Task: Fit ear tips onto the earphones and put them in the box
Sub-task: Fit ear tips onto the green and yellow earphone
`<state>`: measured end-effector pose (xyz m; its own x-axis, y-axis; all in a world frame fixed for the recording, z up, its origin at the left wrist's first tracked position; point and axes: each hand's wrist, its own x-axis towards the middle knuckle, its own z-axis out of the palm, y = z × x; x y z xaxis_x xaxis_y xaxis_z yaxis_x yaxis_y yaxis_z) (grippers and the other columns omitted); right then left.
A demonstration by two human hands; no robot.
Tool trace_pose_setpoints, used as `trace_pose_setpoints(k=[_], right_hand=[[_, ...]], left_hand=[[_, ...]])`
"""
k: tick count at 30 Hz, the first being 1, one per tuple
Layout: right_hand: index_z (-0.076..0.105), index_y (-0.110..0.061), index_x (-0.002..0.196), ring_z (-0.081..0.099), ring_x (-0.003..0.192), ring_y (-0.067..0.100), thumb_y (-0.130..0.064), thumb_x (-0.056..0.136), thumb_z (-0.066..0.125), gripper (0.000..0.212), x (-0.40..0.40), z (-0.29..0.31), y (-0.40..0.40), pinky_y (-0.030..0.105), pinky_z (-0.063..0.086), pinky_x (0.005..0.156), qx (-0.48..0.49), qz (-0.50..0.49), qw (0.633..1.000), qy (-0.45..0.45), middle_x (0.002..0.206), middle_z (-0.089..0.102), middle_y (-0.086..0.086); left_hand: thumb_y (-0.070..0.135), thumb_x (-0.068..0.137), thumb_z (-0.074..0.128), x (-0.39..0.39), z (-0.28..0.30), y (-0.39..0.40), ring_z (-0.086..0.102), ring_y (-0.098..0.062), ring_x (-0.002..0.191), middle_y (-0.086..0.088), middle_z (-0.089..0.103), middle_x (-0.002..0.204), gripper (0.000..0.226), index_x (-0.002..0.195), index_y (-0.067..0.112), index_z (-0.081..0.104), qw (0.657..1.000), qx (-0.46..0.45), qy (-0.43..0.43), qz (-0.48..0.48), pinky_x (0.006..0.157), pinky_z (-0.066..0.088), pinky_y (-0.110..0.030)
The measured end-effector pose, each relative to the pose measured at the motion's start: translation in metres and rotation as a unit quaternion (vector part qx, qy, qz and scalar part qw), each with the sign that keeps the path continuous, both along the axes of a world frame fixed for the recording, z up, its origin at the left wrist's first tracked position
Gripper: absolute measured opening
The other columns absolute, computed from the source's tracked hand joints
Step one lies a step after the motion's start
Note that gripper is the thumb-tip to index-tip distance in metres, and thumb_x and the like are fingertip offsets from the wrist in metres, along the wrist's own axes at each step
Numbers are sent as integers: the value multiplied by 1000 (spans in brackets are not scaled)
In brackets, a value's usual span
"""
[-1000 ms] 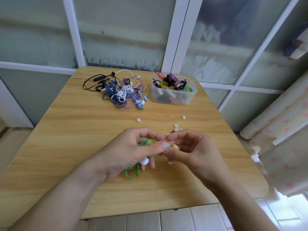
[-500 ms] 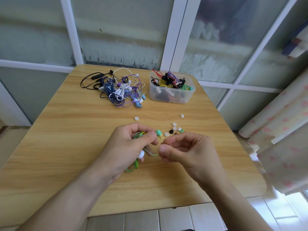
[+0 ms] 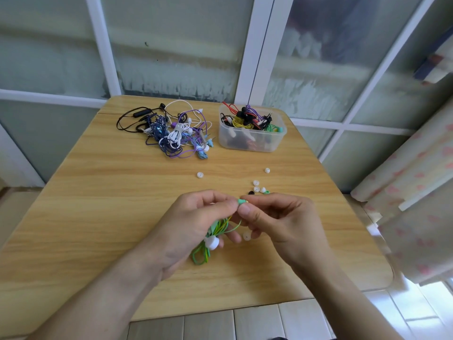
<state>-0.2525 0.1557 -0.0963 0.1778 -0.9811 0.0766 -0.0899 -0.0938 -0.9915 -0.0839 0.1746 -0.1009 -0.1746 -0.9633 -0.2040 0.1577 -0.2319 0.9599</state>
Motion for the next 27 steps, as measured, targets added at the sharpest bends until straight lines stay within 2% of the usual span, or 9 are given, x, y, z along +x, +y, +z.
trace_pose_setpoints(k=[4, 6, 10, 13, 15, 17, 21, 24, 27], right_hand=[[77, -22, 78, 69, 60, 22, -36, 58, 86, 26, 2, -2, 1, 36, 57, 59, -69, -44, 993, 90, 70, 74, 0], [76, -28, 74, 66, 56, 18, -39, 57, 85, 23, 2, -3, 1, 34, 56, 60, -95, -41, 986, 127, 69, 73, -4], [74, -26, 95, 72, 72, 11, -29, 67, 84, 30, -11, 6, -8, 26, 58, 69, -85, 28, 986, 144, 87, 76, -10], [73, -25, 99, 73, 77, 14, -17, 85, 75, 16, -38, 2, -32, 33, 60, 73, -78, -69, 982, 159, 84, 76, -7], [73, -29, 93, 70, 75, 10, -17, 89, 70, 14, -55, -6, -50, 35, 60, 74, -80, -145, 962, 217, 78, 74, -7], [73, -34, 91, 67, 80, 6, -21, 91, 66, 14, -62, -13, -65, 28, 56, 72, -76, -173, 944, 269, 78, 72, -11], [71, -33, 97, 57, 79, -3, -33, 93, 61, 10, -54, -20, -79, 7, 37, 58, -53, -118, 923, 361, 86, 66, -15], [74, -27, 87, 55, 67, -1, -32, 89, 66, 10, -45, -24, -85, 4, 39, 53, -57, -96, 912, 396, 74, 64, -14], [75, -23, 80, 56, 64, 2, -32, 86, 70, 12, -42, -25, -88, 6, 38, 50, -63, -98, 905, 408, 70, 65, -11]], left_hand=[[31, 71, 71, -2, 0, 1, 63, -26, 66, -9, 73, 86, 37, 97, 4, 68, 999, 29, 24, 13, 50, 38, -26], [31, 69, 71, -4, -1, 1, 63, -24, 63, -11, 74, 87, 38, 97, 5, 69, 998, 45, 20, 35, 47, 37, -24], [23, 82, 68, -2, -5, -3, 58, -18, 58, -9, 74, 86, 24, 97, 6, 70, 995, 64, 22, 75, 46, 38, -22], [21, 84, 67, 0, -8, -4, 56, -15, 59, -9, 75, 90, 19, 96, 6, 72, 995, 62, 11, 77, 49, 39, -22], [21, 84, 66, 1, -9, -4, 55, -14, 58, -9, 74, 89, 20, 97, 6, 72, 995, 66, 13, 77, 48, 39, -22], [20, 87, 63, 0, -10, -6, 55, -14, 58, -9, 74, 88, 19, 99, 6, 71, 994, 73, 17, 80, 48, 39, -22], [20, 94, 56, -4, -7, -8, 53, -16, 54, -8, 72, 81, 23, 101, 3, 69, 992, 87, 47, 82, 45, 36, -22], [21, 95, 54, -7, -5, -7, 51, -17, 52, -10, 70, 76, 26, 101, 0, 67, 991, 92, 59, 80, 41, 33, -22], [22, 96, 53, -9, -6, -6, 48, -17, 47, -11, 70, 76, 26, 103, 0, 66, 991, 92, 57, 83, 37, 28, -21]])
